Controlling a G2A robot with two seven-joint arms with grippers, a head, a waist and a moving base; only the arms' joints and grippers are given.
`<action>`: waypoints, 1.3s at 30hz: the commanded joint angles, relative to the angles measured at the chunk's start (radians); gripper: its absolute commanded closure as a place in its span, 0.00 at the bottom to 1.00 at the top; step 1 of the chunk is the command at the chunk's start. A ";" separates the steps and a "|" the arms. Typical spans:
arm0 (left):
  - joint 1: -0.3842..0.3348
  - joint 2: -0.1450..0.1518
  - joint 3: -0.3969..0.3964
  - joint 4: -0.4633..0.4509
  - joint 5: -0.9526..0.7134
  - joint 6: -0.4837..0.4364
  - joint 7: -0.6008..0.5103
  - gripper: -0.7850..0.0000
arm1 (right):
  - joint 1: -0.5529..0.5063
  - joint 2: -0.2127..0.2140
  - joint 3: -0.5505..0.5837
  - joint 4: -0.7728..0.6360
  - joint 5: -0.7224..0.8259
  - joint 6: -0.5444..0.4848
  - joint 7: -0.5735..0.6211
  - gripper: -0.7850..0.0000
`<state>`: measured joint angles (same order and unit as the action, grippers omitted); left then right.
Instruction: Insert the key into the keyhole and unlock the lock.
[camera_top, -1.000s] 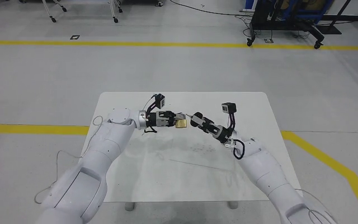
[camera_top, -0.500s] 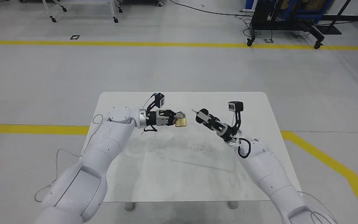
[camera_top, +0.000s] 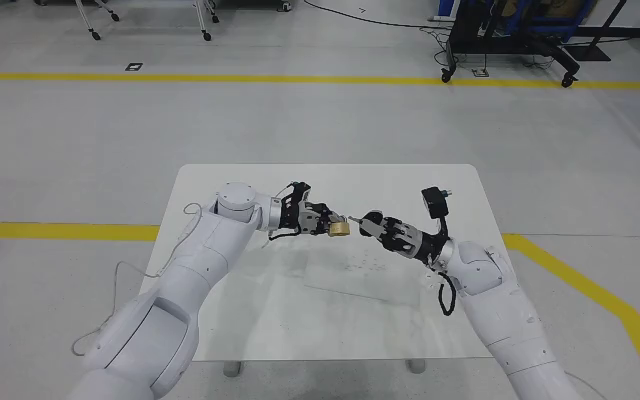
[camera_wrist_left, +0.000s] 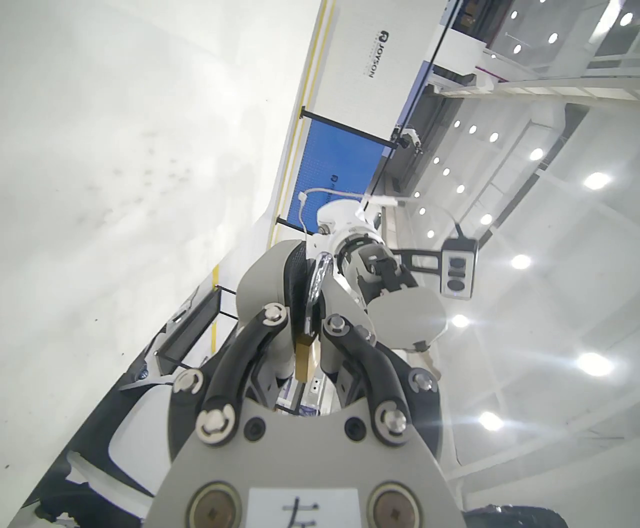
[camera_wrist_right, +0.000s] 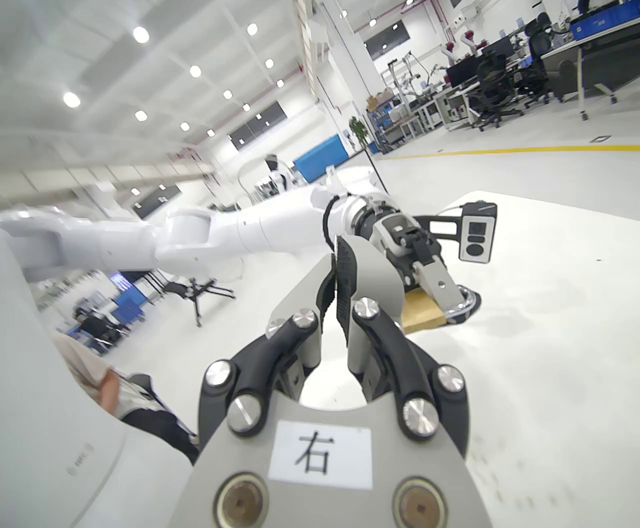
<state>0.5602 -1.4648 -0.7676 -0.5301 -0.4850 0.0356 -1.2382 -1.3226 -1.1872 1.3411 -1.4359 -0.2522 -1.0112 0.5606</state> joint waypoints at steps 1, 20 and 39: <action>0.000 -0.001 -0.002 0.009 0.007 -0.065 -0.001 1.00 | -0.032 0.001 0.022 -0.044 -0.090 0.006 -0.032 1.00; 0.012 0.003 -0.023 -0.006 -0.035 0.134 -0.012 1.00 | 0.011 0.011 0.022 -0.194 -0.669 -0.001 -0.083 1.00; -0.018 -0.024 0.000 0.038 -0.006 0.266 0.031 1.00 | -0.088 0.078 -0.074 -0.469 -1.850 0.157 -0.594 1.00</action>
<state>0.5427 -1.4872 -0.7684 -0.4939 -0.4929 0.3027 -1.2103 -1.4079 -1.1116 1.2757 -1.8966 -2.0475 -0.8723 -0.0348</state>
